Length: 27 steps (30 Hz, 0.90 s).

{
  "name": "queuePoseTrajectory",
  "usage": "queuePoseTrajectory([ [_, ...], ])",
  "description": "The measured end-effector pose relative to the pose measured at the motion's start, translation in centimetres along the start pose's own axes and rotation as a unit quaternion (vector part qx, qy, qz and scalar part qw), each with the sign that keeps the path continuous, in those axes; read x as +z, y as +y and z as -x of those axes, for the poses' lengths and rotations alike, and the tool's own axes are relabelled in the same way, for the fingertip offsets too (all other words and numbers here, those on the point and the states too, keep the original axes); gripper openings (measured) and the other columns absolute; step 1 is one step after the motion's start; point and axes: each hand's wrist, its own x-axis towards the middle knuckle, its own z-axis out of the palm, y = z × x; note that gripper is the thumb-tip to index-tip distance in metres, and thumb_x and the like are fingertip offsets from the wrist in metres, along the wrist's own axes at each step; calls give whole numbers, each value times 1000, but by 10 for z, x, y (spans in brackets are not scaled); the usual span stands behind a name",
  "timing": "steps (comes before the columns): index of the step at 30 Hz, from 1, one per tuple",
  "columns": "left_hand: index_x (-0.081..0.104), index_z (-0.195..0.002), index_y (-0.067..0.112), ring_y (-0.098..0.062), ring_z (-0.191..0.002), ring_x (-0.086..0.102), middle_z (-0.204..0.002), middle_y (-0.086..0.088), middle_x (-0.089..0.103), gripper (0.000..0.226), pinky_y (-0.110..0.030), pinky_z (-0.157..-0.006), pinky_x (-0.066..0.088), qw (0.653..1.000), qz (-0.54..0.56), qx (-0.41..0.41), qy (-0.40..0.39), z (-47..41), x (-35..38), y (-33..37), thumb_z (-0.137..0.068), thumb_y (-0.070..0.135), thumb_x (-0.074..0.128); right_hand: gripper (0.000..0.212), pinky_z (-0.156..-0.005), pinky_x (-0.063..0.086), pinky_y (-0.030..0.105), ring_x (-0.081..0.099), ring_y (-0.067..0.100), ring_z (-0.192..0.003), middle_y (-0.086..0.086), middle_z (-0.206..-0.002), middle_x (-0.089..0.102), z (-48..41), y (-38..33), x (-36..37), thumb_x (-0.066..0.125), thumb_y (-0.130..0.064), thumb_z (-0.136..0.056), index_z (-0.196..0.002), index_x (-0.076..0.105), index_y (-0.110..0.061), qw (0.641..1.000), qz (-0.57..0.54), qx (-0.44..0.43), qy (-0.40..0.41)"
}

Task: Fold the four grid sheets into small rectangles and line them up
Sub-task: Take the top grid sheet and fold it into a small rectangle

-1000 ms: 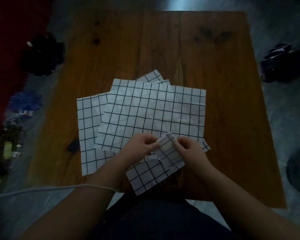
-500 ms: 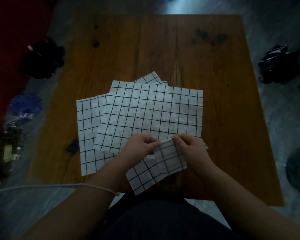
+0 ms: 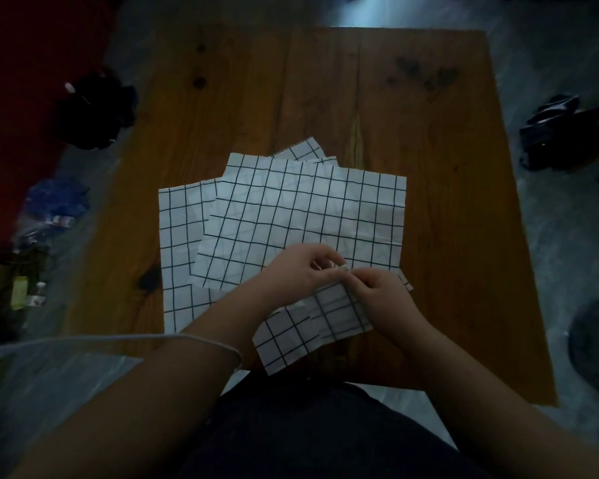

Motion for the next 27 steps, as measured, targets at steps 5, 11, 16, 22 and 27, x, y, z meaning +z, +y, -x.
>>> queuePoseTrajectory([
  [5, 72, -92, 22, -5, -81, 63, -84, 8, 68, 12, -18, -67, 44, 1000, 8, 2, 30, -3, 8, 6, -91, 35, 71, 28, -64, 45, 24, 62, 11, -79, -1, -83, 67, 4, -3, -6, 53, -41, -101, -92, 70, -20, 1000, -5, -19, 1],
  [11, 73, -90, 19, -8, -82, 64, -86, 3, 70, 10, -23, -68, 47, 988, 107, -50, 100, -1, 13, 6, -92, 29, 70, 18, -63, 46, 18, 63, 8, -81, -5, -84, 66, 11, 9, -7, 54, -33, -101, -88, 66, -30, 1000, 6, -7, -26],
  [16, 75, -92, 17, -9, -85, 64, -89, 4, 70, 10, -23, -68, 48, 973, 152, -69, 157, 2, 1, 5, -91, 26, 71, 13, -56, 45, 6, 61, -13, -63, -6, -84, 68, 20, 21, -13, 57, -22, -101, -98, 69, -20, 999, 4, -11, -41],
  [22, 74, -91, 21, -8, -82, 62, -87, 5, 68, 10, -20, -66, 46, 984, 116, -57, 124, 8, 7, 10, -92, 29, 70, 14, -68, 52, 26, 63, 6, -80, -7, -88, 67, 12, 17, -18, 52, -35, -102, -96, 64, -35, 995, 61, -20, -71],
  [27, 75, -91, 22, -6, -83, 64, -86, 6, 70, 8, -20, -69, 48, 991, 91, -40, 90, 8, 17, 19, -92, 29, 70, 26, -62, 45, 22, 61, 7, -75, -5, -82, 66, 4, -9, -12, 46, -45, -103, -88, 63, -33, 998, 36, -51, -28],
])
